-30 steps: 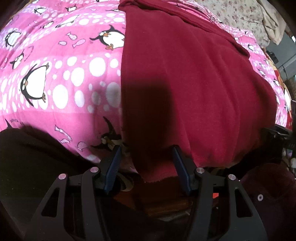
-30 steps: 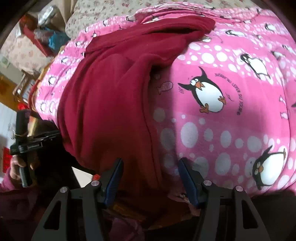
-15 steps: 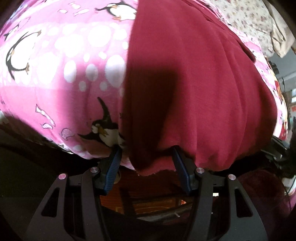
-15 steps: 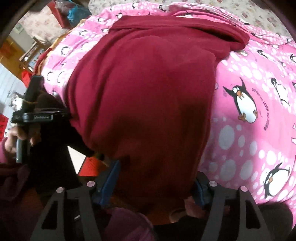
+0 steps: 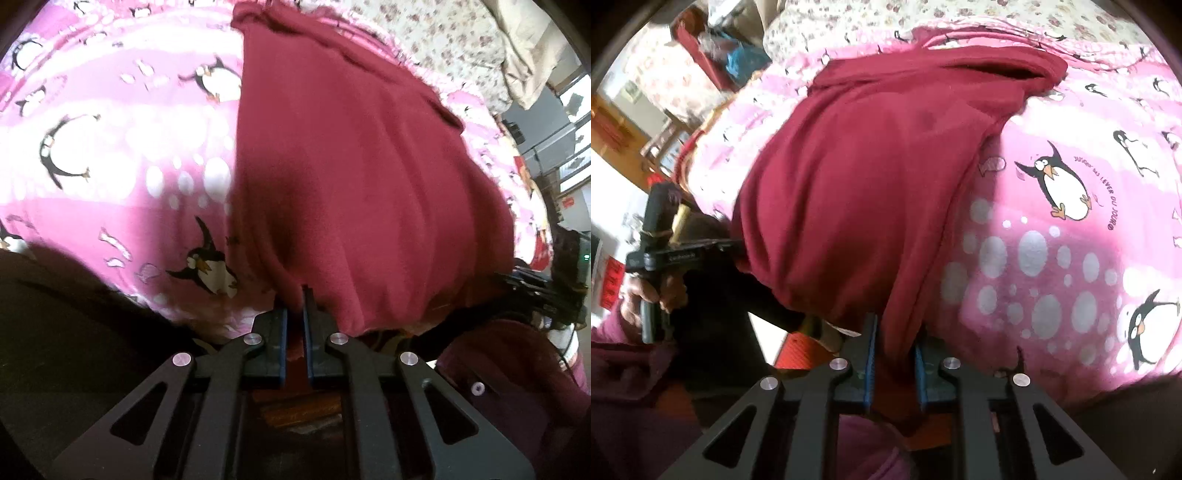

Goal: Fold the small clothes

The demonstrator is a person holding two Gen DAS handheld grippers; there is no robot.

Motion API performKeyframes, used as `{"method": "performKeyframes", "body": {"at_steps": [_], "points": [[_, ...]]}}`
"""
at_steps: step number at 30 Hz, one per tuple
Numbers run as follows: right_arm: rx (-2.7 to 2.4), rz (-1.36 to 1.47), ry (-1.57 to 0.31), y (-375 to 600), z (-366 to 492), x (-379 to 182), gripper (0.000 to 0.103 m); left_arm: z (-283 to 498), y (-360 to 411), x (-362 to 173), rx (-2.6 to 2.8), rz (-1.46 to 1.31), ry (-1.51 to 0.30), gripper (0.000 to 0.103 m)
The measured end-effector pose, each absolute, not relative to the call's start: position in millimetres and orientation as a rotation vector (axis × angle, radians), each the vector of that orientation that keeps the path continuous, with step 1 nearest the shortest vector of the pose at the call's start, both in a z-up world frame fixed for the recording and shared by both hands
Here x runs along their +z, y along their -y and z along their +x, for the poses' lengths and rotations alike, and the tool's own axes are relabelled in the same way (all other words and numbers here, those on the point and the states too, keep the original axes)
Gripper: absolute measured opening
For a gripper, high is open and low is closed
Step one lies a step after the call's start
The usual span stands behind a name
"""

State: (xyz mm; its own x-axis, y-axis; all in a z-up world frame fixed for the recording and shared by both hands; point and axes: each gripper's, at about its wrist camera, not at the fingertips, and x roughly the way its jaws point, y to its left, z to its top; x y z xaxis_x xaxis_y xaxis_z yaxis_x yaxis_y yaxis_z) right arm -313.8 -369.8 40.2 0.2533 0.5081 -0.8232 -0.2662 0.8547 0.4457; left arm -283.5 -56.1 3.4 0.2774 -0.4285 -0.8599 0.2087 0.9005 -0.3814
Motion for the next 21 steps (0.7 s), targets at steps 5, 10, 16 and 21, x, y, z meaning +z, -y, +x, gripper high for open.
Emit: {"method": "performKeyframes", "body": {"at_steps": [5, 10, 16, 21], "points": [[0.560, 0.280, -1.189, 373, -320, 47, 0.015, -291, 39, 12, -0.436, -0.215, -1.183, 0.005], [0.523, 0.305, -1.248, 367, -312, 30, 0.016, -289, 36, 3, -0.413, -0.226, -1.211, 0.005], [0.511, 0.317, -1.333, 361, -298, 10, 0.047, -282, 47, 3, -0.422, -0.228, -1.209, 0.005], [0.607, 0.274, -1.292, 346, -303, 17, 0.017, -284, 40, 18, -0.449, -0.262, -1.169, 0.005]]}}
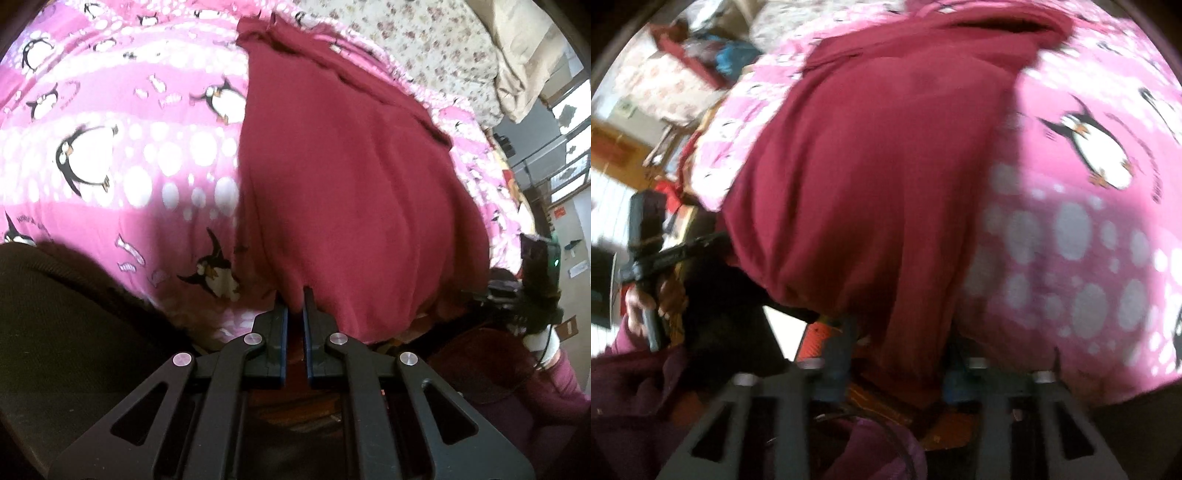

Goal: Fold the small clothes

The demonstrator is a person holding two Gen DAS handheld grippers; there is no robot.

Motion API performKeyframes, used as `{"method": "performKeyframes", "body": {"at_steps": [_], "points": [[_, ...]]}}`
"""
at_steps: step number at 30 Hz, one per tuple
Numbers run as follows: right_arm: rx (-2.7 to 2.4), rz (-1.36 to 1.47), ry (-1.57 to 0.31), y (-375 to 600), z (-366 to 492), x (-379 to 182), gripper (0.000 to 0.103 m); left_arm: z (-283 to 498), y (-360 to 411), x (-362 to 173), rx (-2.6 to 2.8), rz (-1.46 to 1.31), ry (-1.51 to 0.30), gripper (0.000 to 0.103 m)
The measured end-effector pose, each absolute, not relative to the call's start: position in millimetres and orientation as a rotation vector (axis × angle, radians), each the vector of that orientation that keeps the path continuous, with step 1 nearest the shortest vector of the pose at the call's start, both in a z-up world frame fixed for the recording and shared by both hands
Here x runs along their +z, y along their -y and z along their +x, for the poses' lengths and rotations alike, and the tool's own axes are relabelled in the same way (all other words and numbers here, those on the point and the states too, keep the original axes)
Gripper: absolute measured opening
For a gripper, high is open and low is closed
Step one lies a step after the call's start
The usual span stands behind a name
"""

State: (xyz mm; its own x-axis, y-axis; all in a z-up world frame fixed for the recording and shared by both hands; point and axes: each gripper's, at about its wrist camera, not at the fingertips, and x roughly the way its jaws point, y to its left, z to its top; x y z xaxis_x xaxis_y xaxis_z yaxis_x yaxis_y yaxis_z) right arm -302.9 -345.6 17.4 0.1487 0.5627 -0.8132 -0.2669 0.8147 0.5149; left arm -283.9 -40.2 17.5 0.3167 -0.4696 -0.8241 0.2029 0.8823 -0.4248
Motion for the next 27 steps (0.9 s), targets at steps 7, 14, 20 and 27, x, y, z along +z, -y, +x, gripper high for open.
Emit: {"method": "performKeyframes", "body": {"at_steps": [7, 14, 20, 27], "points": [[0.762, 0.456, -1.139, 358, -308, 58, 0.015, -274, 19, 70, -0.467, -0.330, -1.023, 0.005], [0.793, 0.654, -0.946, 386, -286, 99, 0.013, -235, 22, 103, -0.467, -0.351, -0.922, 0.005], [0.757, 0.727, -0.836, 405, -258, 116, 0.013, -193, 27, 128, -0.457, -0.346, -0.846, 0.005], [0.626, 0.736, -0.763, 429, -206, 120, 0.013, -135, 38, 143, -0.420, -0.328, -0.819, 0.005]]}}
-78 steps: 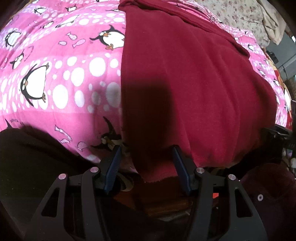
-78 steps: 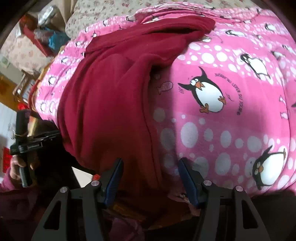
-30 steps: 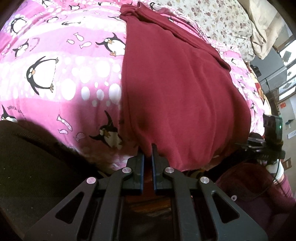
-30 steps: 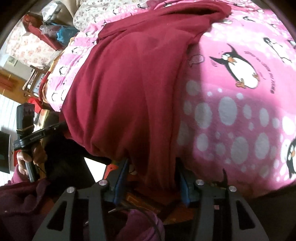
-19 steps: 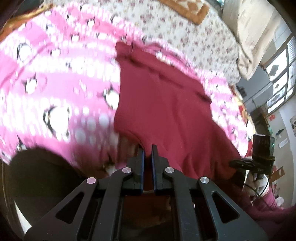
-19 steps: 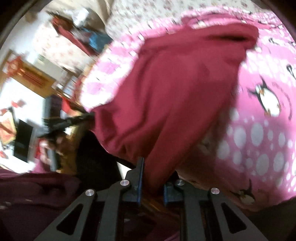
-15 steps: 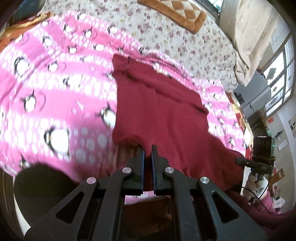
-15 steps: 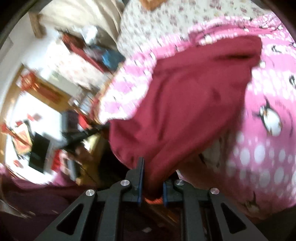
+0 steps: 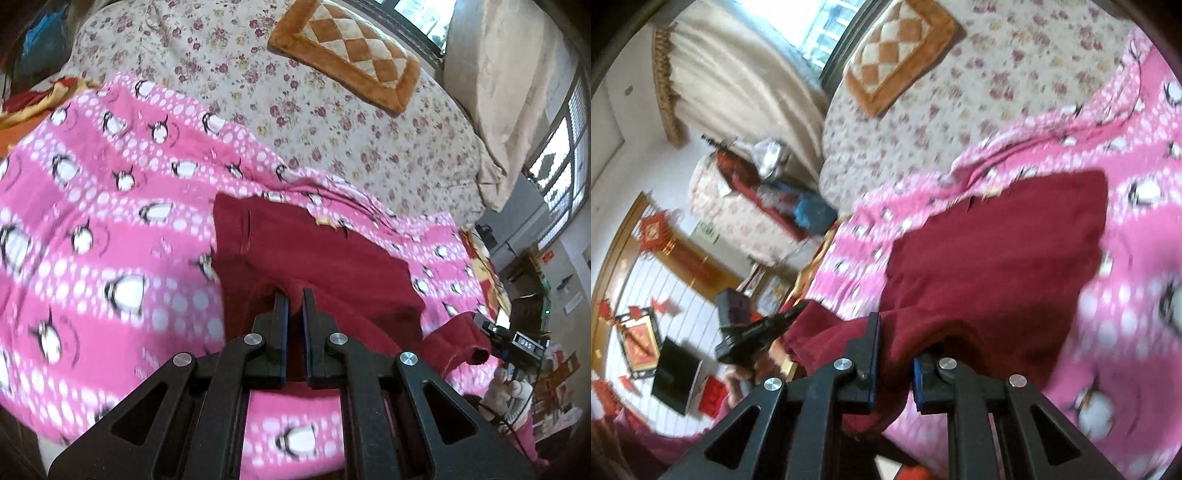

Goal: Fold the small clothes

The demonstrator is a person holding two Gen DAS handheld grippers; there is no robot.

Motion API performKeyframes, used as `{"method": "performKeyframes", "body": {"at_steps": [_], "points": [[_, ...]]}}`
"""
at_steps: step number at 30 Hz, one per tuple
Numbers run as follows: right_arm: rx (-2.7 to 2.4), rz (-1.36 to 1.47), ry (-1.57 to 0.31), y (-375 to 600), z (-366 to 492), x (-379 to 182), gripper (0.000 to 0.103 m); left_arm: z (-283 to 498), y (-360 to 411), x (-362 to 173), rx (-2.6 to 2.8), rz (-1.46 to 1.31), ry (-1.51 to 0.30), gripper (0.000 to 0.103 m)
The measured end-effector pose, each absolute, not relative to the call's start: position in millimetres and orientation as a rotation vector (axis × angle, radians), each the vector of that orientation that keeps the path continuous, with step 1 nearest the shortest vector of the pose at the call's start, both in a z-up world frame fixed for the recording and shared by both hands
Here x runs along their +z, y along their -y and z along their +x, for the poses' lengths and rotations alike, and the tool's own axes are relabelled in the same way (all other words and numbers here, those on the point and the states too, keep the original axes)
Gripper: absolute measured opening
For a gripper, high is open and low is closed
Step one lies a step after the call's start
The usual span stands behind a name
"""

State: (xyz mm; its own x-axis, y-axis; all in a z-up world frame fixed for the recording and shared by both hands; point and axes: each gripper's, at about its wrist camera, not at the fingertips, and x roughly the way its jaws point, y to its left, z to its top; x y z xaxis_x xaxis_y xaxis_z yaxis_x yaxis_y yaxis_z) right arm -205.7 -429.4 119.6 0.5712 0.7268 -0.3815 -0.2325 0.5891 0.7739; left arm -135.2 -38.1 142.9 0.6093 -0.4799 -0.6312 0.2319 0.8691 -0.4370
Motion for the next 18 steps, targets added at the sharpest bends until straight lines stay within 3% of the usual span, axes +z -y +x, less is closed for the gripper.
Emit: {"method": "performKeyframes", "body": {"at_steps": [9, 18], "points": [[0.493, 0.731, -0.761, 453, -129, 119, 0.013, -52, 71, 149, -0.396, -0.263, -0.815, 0.005], [0.410, 0.765, -0.815, 472, -61, 90, 0.013, 25, 86, 112, -0.290, -0.254, -0.904, 0.005]]}}
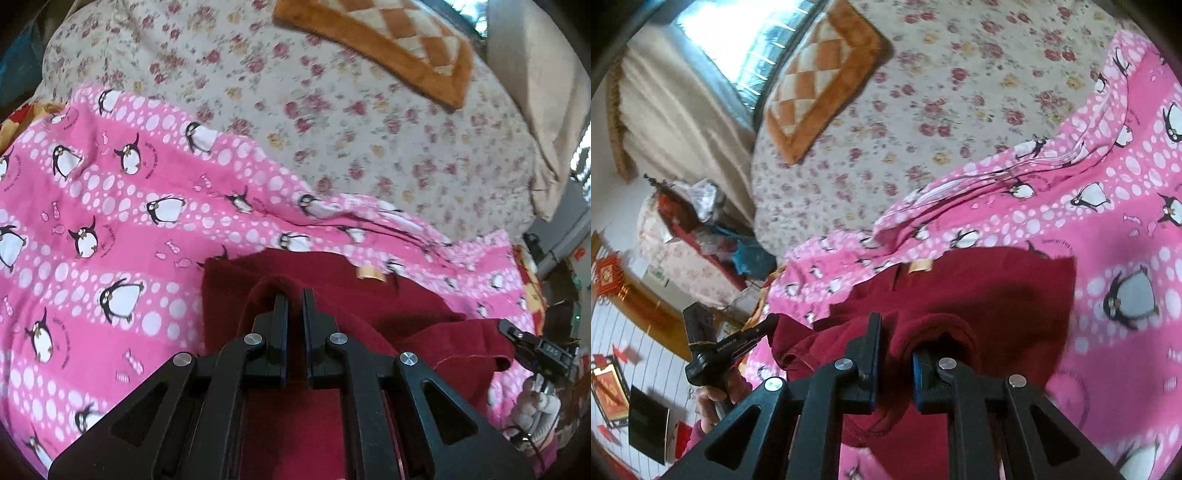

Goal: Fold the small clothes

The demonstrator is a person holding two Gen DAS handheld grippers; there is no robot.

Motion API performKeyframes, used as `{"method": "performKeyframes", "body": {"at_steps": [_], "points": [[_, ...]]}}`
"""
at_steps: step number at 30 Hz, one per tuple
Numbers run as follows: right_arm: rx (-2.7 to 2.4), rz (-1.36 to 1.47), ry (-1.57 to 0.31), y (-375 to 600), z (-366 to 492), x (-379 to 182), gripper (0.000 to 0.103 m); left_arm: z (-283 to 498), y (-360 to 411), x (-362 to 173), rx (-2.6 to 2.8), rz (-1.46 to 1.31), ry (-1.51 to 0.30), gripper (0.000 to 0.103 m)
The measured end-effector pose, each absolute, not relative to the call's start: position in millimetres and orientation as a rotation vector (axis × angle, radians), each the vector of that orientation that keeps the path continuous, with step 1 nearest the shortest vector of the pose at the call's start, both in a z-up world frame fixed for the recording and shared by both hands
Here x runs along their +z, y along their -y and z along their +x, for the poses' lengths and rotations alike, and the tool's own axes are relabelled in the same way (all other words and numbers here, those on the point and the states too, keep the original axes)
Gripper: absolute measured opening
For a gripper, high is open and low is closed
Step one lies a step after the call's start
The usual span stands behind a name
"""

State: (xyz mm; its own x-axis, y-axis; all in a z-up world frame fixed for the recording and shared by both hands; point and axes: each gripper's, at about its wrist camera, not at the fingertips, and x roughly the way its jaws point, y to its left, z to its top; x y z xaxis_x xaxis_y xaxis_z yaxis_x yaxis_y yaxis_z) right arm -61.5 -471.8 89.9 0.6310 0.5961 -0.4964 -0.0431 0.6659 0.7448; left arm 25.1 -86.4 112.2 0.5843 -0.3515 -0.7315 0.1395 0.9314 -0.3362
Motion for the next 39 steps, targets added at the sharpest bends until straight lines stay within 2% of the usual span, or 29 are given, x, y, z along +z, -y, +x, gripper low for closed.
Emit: {"method": "performKeyframes", "body": {"at_steps": [7, 13, 15, 16, 17, 18, 19, 23, 25, 27, 31, 39], "points": [[0.332, 0.814, -0.897, 483, -8, 47, 0.013, 64, 78, 73, -0.250, -0.312, -0.981, 0.006], [0.301, 0.900, -0.929, 495, 12, 28, 0.013, 73, 70, 71, -0.296, -0.374, -1.004, 0.008], [0.304, 0.922, -0.919, 499, 11, 30, 0.013, 73, 67, 78, -0.320, -0.393, -0.996, 0.017], [0.306, 0.926, -0.921, 501, 12, 33, 0.013, 72, 66, 82, -0.321, -0.397, -0.986, 0.035], [0.306, 0.927, -0.922, 501, 12, 35, 0.013, 70, 63, 87, -0.308, -0.397, -0.962, 0.063], [0.306, 0.925, -0.923, 501, 12, 38, 0.013, 68, 58, 94, -0.294, -0.414, -0.923, 0.073], [0.309, 0.919, -0.920, 501, 11, 42, 0.013, 66, 53, 99, -0.291, -0.443, -0.893, 0.076], [0.317, 0.929, -0.891, 503, 5, 56, 0.017, 58, 40, 112, -0.301, -0.484, -0.877, 0.076], [0.320, 0.927, -0.880, 503, 2, 63, 0.023, 52, 41, 117, -0.298, -0.444, -0.864, 0.076], [0.312, 0.902, -0.859, 503, -4, 72, 0.034, 46, 46, 117, -0.309, -0.400, -0.873, 0.076], [0.333, 0.909, -0.832, 504, -12, 83, 0.035, 39, 58, 105, -0.336, -0.364, -0.905, 0.077], [0.324, 0.678, -0.959, 452, 16, 66, 0.035, 54, 91, 58, -0.293, -0.272, -1.019, 0.077]]}}
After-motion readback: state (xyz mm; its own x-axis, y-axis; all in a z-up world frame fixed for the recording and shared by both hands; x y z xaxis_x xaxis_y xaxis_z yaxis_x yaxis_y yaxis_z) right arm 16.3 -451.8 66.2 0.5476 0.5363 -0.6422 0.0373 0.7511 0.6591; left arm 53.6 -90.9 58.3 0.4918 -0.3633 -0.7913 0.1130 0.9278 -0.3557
